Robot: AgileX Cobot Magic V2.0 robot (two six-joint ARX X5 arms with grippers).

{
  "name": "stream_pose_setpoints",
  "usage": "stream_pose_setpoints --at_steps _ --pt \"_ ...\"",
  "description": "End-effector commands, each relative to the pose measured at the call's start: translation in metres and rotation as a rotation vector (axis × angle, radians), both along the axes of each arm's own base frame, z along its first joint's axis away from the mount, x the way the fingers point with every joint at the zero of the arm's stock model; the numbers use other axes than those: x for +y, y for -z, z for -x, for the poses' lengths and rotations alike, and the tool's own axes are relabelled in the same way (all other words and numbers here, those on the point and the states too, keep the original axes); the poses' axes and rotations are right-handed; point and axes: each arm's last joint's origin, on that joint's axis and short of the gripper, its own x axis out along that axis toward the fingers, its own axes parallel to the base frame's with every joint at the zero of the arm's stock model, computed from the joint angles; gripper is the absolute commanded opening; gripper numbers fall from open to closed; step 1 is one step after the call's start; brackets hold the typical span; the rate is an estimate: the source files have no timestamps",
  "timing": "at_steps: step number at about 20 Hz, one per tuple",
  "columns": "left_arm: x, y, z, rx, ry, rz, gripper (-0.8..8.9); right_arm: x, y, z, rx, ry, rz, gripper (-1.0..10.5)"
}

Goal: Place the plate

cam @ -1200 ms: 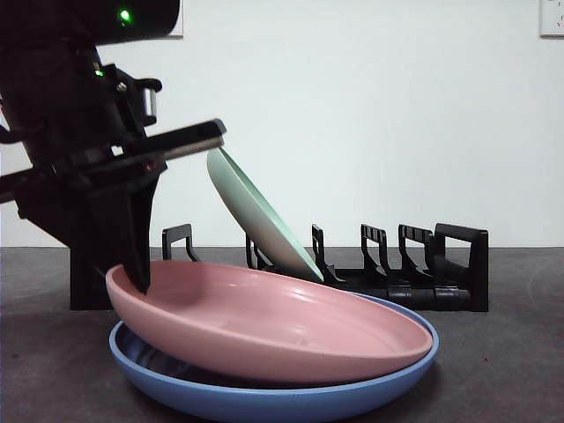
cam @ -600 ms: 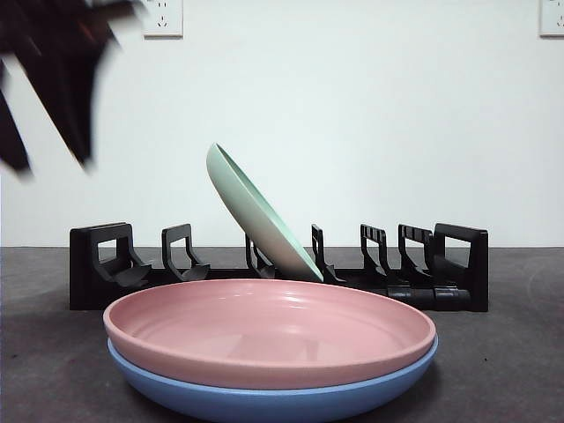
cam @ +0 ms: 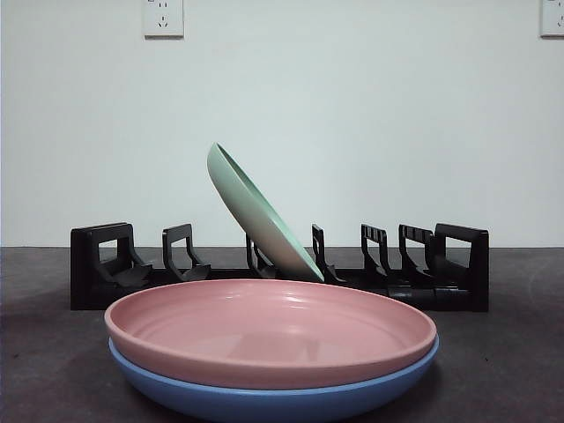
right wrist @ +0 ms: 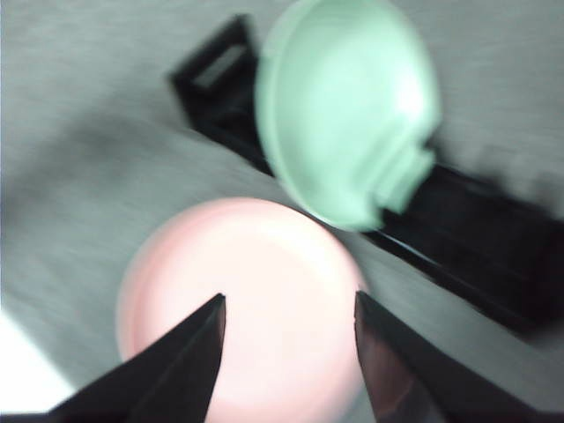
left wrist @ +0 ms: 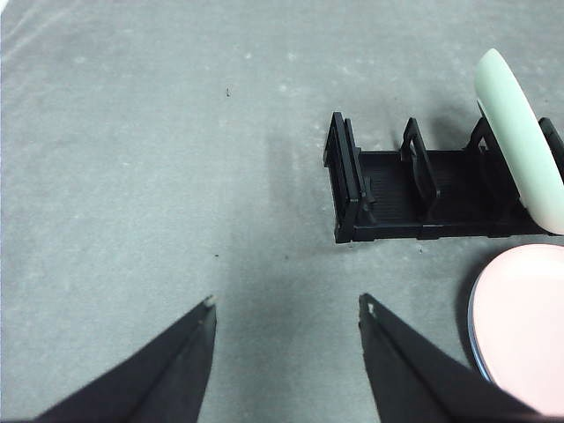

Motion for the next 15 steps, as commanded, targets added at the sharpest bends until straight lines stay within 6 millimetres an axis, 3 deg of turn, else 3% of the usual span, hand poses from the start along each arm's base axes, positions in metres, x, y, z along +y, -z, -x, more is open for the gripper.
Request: stream_pose_setpoints --at_steps 1,4,8,12,15 --pt "0.0 -0.004 0.0 -0.019 0.001 -0.002 2.59 0.03 -0.004 -0.038 0.082 -0.05 -0.069 2.3" --pt "0.0 -0.005 -0.001 -0.022 -0.001 -0.002 2.59 0.063 -0.005 -0.095 0.169 -0.08 -0.104 2.3" --pt "0.0 -0.005 0.0 -0.021 -0.002 -0.001 2.59 0.103 0.005 -0.153 0.23 -0.099 -0.13 2.3" --pt "0.0 -0.005 0.0 -0.022 -0.002 -0.002 2.58 0.132 0.026 -0.188 0.259 -0.09 -0.118 2.7" --pt "0.0 -0.005 0.0 -0.022 -0.002 -0.001 2.58 0.141 0.042 -0.2 0.278 -0.078 -0.096 2.7"
